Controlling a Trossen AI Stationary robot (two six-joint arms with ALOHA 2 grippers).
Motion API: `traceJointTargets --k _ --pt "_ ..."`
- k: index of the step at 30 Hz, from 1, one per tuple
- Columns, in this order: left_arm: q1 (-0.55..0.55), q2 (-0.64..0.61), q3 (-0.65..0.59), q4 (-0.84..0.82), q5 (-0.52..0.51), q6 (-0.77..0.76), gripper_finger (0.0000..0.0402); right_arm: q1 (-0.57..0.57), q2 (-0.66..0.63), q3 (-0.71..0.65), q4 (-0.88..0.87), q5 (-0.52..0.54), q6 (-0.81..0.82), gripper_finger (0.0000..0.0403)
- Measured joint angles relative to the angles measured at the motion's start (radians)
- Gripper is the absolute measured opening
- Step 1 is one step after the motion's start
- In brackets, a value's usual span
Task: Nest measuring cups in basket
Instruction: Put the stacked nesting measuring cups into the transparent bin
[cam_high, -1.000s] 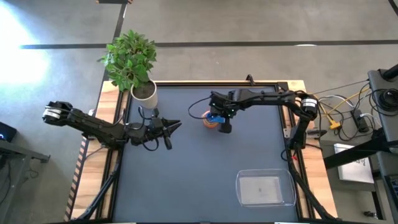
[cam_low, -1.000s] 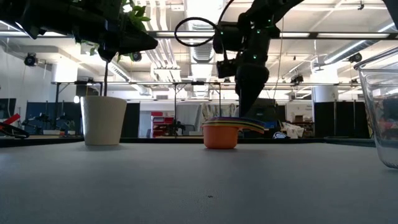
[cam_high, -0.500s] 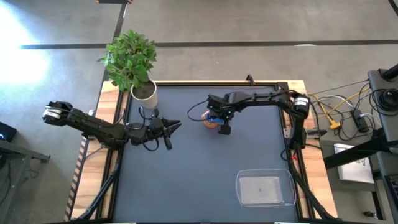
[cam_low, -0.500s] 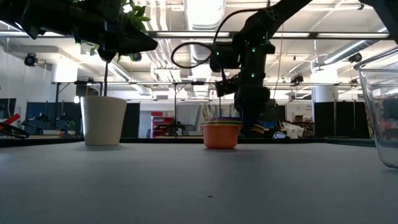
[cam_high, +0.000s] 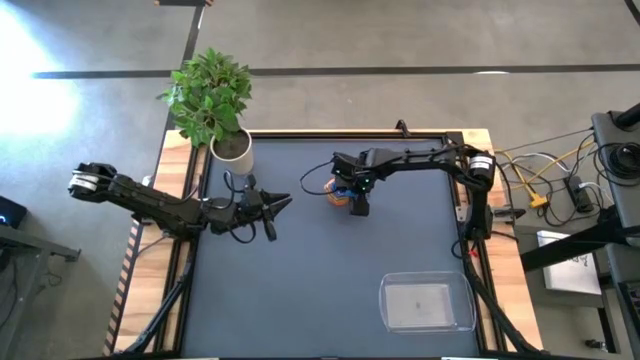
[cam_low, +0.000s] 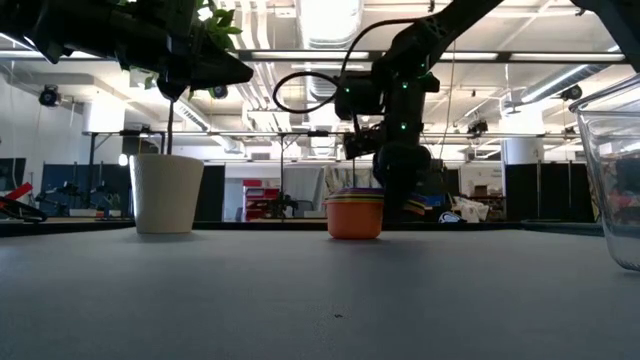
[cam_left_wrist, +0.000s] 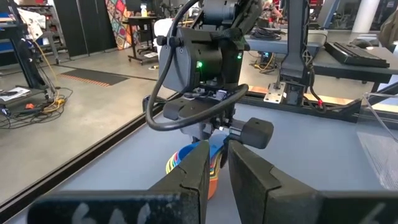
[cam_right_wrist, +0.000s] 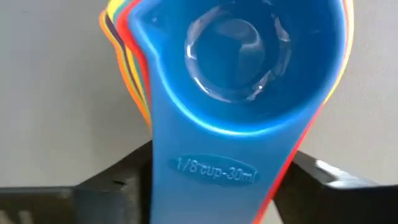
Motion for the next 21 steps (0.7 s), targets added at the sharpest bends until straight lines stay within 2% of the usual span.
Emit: traceJointTargets --k 6,15,21 --pt "0.000 0.000 0.000 0.000 0.000 0.000 0.0040 0.000 -0.001 0.000 -0.004 0.000 0.007 0.0137" --pt "0.000 0.000 0.000 -0.005 0.000 0.000 0.0040 0.003 -0.054 0.000 -0.028 0.001 0.026 0.0130" --pt "0.000 0.000 0.000 -0.015 -0.001 0.000 0.0040 0.021 -0.146 -0.025 -0.043 0.001 0.060 0.0128"
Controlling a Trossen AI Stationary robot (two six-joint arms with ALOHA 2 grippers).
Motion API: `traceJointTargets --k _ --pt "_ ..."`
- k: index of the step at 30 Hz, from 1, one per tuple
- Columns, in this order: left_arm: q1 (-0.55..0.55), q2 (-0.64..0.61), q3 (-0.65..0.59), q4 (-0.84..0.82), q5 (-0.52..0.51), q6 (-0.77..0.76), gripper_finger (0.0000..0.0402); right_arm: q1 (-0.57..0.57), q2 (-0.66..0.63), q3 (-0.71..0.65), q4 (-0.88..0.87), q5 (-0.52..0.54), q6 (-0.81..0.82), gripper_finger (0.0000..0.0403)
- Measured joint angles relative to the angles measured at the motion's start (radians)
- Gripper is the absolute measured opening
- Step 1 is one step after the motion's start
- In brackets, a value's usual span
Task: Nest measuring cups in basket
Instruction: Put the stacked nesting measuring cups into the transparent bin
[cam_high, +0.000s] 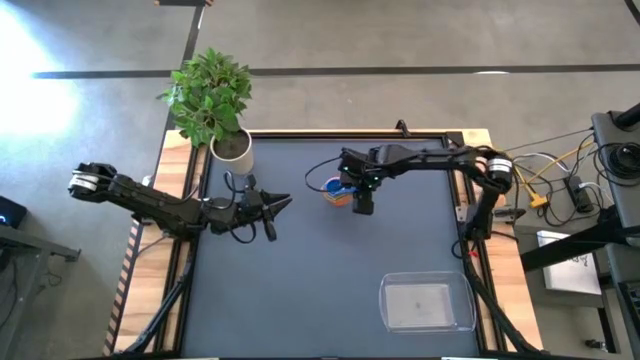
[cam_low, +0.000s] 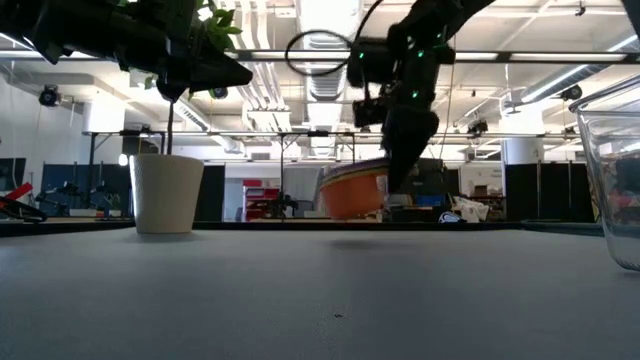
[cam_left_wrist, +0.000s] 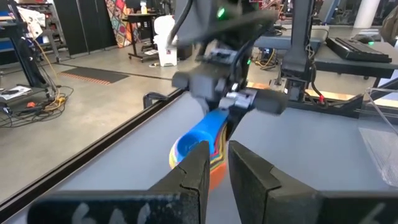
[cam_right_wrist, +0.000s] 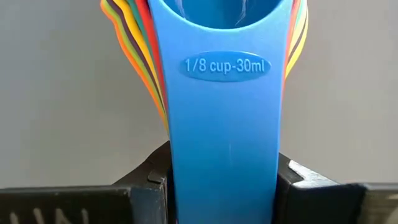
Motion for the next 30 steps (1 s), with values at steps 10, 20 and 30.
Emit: traceJointTargets --k 10,20,30 --pt "0.000 0.000 0.000 -0.003 0.011 -0.003 0.0040 0.042 -0.214 -0.121 -0.018 0.001 0.076 0.0127" --pt "0.000 0.000 0.000 -0.003 0.014 -0.025 0.0040 0.158 -0.571 -0.341 -0.018 -0.019 0.196 0.0126" --pt "-0.001 0.000 0.000 -0.005 0.061 -0.126 0.0040 0.495 -0.897 -0.451 -0.018 0.007 0.525 0.0126"
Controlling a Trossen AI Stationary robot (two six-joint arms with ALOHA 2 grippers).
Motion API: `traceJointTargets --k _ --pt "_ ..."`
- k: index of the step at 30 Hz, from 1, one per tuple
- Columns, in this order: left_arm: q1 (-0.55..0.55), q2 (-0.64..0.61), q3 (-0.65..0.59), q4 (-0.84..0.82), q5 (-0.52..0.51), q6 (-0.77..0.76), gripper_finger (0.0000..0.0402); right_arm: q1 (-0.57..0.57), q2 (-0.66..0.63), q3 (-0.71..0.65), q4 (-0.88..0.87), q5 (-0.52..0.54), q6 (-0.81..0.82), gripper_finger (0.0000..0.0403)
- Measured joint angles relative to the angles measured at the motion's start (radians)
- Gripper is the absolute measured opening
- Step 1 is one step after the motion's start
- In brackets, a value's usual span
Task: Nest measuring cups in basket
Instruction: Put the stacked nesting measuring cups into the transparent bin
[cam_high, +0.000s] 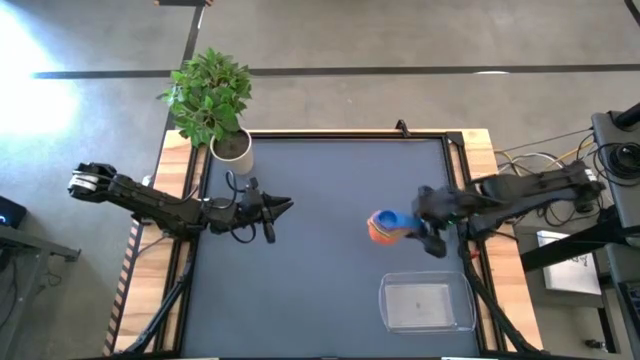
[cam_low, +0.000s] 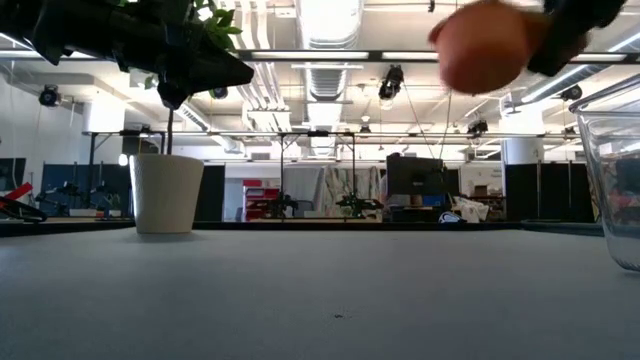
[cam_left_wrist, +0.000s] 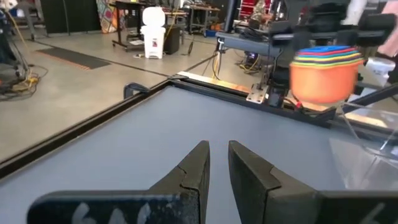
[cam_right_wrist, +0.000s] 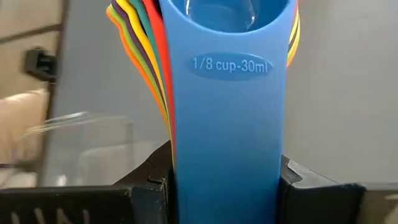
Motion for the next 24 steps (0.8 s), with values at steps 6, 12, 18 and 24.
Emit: traceJointTargets --k 6,12,18,24 --pt "0.000 0.008 0.000 0.006 -0.002 -0.084 0.0040 0.247 -0.021 -0.003 -0.001 0.102 0.164 0.0126" --pt "0.000 0.087 -0.001 0.077 -0.008 -0.116 0.0040 0.447 0.047 -0.005 0.014 0.170 0.250 0.0126" --pt "0.001 0.184 -0.002 0.264 -0.009 -0.061 0.0040 0.614 0.074 0.024 0.042 0.216 0.364 0.0125" --pt "0.001 0.255 0.000 0.384 -0.011 -0.014 0.0040 0.770 0.115 0.017 -0.044 0.246 0.549 0.0125"
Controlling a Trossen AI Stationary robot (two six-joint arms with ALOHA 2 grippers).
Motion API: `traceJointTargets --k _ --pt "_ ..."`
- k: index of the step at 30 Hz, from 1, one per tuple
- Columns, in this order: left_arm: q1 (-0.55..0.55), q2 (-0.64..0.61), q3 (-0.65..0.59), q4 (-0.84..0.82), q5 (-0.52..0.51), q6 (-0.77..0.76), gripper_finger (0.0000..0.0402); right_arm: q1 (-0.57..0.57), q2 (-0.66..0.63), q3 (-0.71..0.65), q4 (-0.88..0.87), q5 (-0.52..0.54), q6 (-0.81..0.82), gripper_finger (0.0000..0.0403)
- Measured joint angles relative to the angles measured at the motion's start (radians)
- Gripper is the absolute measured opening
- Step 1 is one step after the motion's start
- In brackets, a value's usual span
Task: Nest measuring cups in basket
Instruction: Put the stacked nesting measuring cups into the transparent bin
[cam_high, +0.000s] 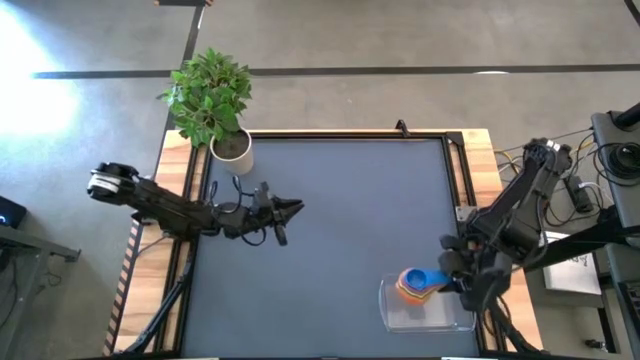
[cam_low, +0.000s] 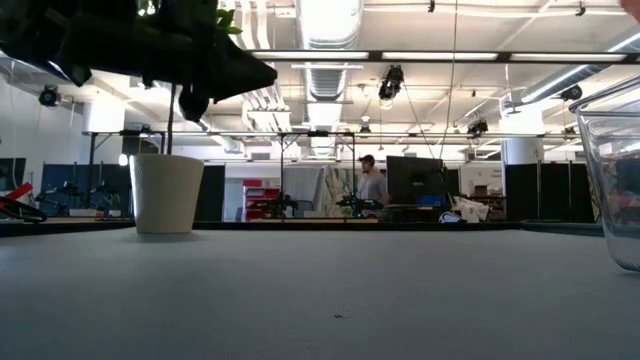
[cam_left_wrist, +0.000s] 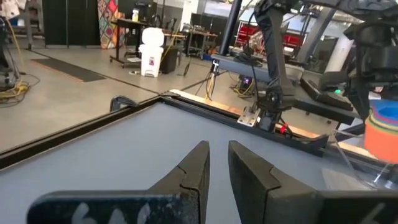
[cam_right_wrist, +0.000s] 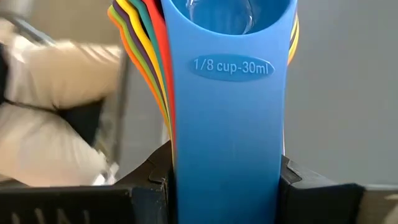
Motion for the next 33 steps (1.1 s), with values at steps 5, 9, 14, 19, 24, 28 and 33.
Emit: traceJointTargets --k 5,9,14,19,24,28,33 --pt "0.002 0.045 0.043 0.004 0.000 0.006 0.0040 0.065 0.065 -0.015 0.001 0.018 0.069 0.0125" --pt "0.002 0.085 0.098 -0.013 0.000 0.011 0.0040 0.072 0.139 -0.029 0.003 0.019 0.094 0.0125" --pt "0.002 0.131 0.172 -0.094 0.035 0.011 0.0040 0.071 0.249 -0.050 0.004 0.017 0.113 0.0125" --pt "0.002 0.134 0.211 -0.119 0.065 0.017 0.0040 0.071 0.331 -0.051 0.066 0.004 0.115 0.0125" --pt "0.000 0.127 0.212 -0.123 0.090 0.024 0.0040 0.071 0.382 -0.051 0.130 -0.017 0.113 0.0128" --pt "0.000 0.127 0.207 -0.123 0.098 0.012 0.0040 0.071 0.401 -0.051 0.137 -0.043 0.139 0.0191" --pt "-0.002 0.127 0.207 -0.123 0.123 0.009 0.0040 0.071 0.379 -0.051 0.144 -0.119 0.168 0.0256"
